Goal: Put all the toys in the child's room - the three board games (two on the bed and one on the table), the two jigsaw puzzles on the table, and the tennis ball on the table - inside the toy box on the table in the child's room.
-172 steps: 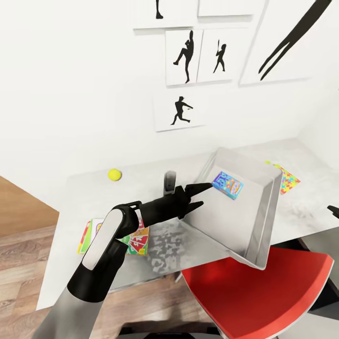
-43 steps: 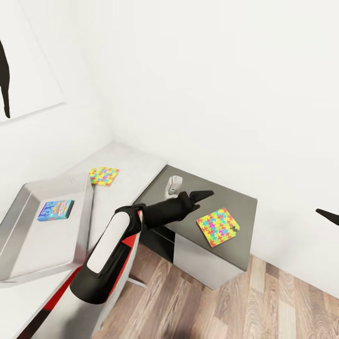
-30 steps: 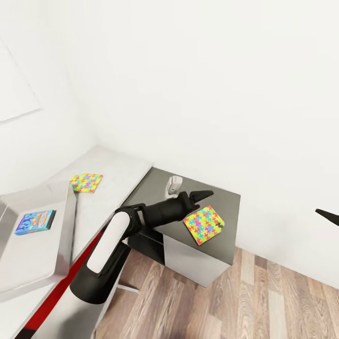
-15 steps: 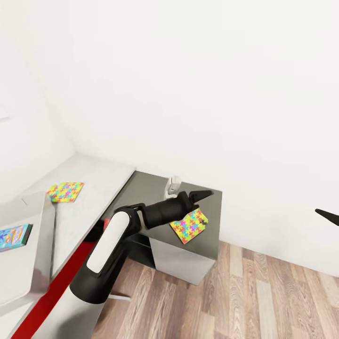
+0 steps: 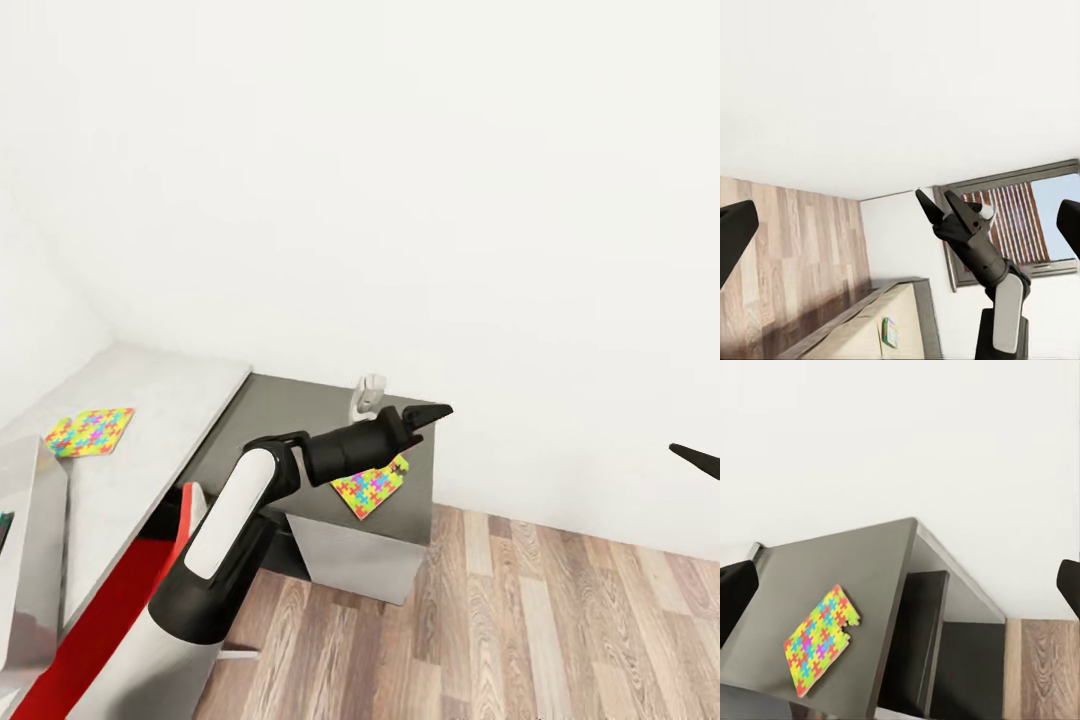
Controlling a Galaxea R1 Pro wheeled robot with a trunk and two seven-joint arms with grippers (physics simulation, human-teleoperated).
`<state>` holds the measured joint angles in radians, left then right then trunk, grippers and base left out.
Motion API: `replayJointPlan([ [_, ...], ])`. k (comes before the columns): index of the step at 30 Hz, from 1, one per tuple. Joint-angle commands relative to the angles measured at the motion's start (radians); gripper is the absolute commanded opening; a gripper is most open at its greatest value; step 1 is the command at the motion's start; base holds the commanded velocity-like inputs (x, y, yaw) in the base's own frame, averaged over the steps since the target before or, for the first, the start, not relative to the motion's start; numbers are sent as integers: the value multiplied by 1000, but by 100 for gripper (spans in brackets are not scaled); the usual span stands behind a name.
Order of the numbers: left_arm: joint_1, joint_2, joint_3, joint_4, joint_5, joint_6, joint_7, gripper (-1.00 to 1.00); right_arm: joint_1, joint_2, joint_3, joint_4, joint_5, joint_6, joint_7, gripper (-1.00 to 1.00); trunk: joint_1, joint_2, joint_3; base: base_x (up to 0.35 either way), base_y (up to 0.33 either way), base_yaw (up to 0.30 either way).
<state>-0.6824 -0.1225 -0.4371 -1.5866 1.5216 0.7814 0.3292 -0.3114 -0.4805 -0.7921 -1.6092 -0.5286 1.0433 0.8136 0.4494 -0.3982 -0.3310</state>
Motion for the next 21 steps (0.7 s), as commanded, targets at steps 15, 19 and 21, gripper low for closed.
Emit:
replayJointPlan([
  [15, 2, 0, 15, 2, 18, -1, 37, 100, 0, 0, 0, 0, 6, 4, 7, 100, 1, -2, 13, 0, 0, -240],
  [19, 3, -1, 16, 2, 22, -5, 51, 100, 0, 0, 0, 0, 6, 4, 7, 100, 1, -2, 17, 0, 0, -240],
  [21, 3, -1, 16, 2, 23, -8, 54, 100, 0, 0, 0, 0, 6, 4, 7, 100, 1, -2, 19, 0, 0, -240],
])
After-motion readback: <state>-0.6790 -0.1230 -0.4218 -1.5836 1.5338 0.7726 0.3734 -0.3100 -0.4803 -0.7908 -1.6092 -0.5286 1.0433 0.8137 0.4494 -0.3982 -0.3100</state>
